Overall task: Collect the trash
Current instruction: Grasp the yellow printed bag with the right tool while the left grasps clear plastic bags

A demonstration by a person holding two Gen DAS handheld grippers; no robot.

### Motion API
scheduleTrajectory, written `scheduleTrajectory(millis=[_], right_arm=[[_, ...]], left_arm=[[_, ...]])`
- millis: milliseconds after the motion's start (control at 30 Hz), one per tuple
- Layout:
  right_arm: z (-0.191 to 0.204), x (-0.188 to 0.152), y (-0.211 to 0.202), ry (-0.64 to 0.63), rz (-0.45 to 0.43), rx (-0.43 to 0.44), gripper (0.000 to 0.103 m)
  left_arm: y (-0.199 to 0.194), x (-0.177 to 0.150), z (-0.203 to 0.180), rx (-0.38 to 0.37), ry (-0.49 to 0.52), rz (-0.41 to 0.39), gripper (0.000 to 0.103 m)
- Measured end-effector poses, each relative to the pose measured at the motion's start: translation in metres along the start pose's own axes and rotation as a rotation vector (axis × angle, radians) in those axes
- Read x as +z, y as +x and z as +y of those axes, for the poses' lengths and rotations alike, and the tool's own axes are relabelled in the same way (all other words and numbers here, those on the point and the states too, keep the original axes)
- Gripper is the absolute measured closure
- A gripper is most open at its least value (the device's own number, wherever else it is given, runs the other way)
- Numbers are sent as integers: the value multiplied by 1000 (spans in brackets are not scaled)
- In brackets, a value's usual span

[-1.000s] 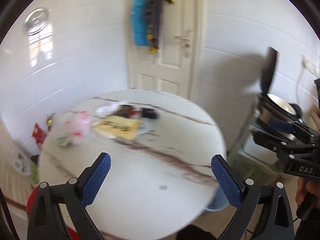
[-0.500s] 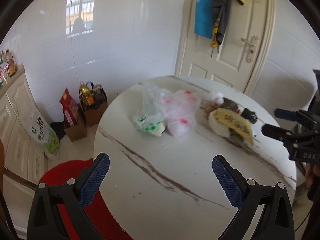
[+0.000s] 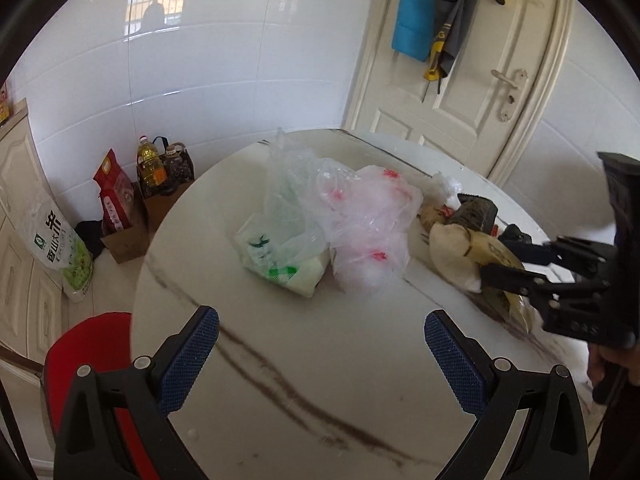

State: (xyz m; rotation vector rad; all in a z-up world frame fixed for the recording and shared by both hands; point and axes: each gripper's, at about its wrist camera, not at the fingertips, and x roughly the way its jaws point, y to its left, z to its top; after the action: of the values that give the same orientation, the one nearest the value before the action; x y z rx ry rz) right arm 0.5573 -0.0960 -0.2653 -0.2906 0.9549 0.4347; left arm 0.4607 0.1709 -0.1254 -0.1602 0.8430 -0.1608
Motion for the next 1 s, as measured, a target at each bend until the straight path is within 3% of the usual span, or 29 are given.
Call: scheduleTrajectory(millis=[267, 433, 533, 700, 733, 767, 833, 1000], right_arm=[[-17, -13, -30, 47, -95, 84, 65], [-33, -20, -39, 95, -94, 134, 65], [-43, -27, -40, 131, -86, 148, 65], [-53, -33, -38, 160, -91, 171, 65], [-53, -34, -38, 162, -96, 174, 65], [-54, -35, -38, 164, -104, 173, 65], [-56, -37, -38, 165, -107, 180, 65], [-58, -48, -46, 164, -132, 178, 65]], left_arm=[[35, 31, -23, 74, 20, -7, 4], [51, 55, -44, 154, 85, -22, 4], [69, 67, -58, 200, 114, -5, 17], [108, 74, -78, 234, 159, 33, 16], [112, 74, -80, 220, 154, 40, 23], [116, 75, -83, 199, 154, 32, 41], [122, 76, -86, 160, 159, 31, 67], [109, 68, -89, 126, 109, -10, 73]])
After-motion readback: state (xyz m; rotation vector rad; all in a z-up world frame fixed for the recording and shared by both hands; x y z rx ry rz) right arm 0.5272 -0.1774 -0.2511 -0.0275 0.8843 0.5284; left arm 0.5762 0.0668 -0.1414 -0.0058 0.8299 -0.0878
